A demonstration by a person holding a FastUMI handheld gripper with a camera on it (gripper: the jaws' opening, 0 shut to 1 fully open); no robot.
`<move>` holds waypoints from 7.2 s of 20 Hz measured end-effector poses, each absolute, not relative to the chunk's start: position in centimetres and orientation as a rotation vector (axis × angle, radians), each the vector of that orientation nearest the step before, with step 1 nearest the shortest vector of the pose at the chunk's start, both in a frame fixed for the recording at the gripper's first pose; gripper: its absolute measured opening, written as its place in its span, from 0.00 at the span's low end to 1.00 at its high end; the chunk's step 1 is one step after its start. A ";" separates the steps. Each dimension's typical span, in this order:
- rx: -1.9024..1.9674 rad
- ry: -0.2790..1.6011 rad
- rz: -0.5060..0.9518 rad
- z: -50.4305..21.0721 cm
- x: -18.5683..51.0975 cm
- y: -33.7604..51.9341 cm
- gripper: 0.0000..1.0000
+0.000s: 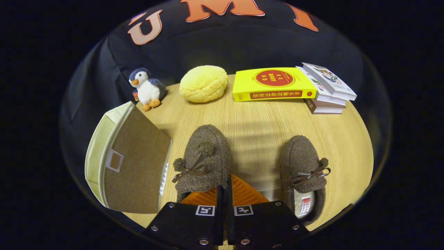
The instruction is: Open the storage box then place both shoes into the box .Put the left shoe in first, then the right shoe, with the right side of both shoes facing outward in a uniform manner.
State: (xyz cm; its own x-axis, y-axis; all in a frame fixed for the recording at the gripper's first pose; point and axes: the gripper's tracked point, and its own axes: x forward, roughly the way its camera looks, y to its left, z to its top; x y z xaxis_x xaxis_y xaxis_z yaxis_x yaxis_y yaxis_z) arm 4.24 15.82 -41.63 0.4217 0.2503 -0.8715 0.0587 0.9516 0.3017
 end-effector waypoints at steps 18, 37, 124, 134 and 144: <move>0.492 1.035 0.286 -25.8 9.3 34.4 0.05; 0.475 1.213 0.474 -30.4 6.0 42.3 0.26; 0.345 1.047 0.319 -27.8 7.4 34.8 0.04; 0.228 1.064 0.254 -29.0 7.3 33.9 0.30; 0.310 0.850 0.272 -20.9 7.3 26.8 0.45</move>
State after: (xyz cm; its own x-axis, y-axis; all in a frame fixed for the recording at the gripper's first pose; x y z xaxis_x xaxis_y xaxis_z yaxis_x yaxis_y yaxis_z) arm 7.30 26.82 -20.88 0.6306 0.3557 -0.6898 -0.1117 0.9211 0.3729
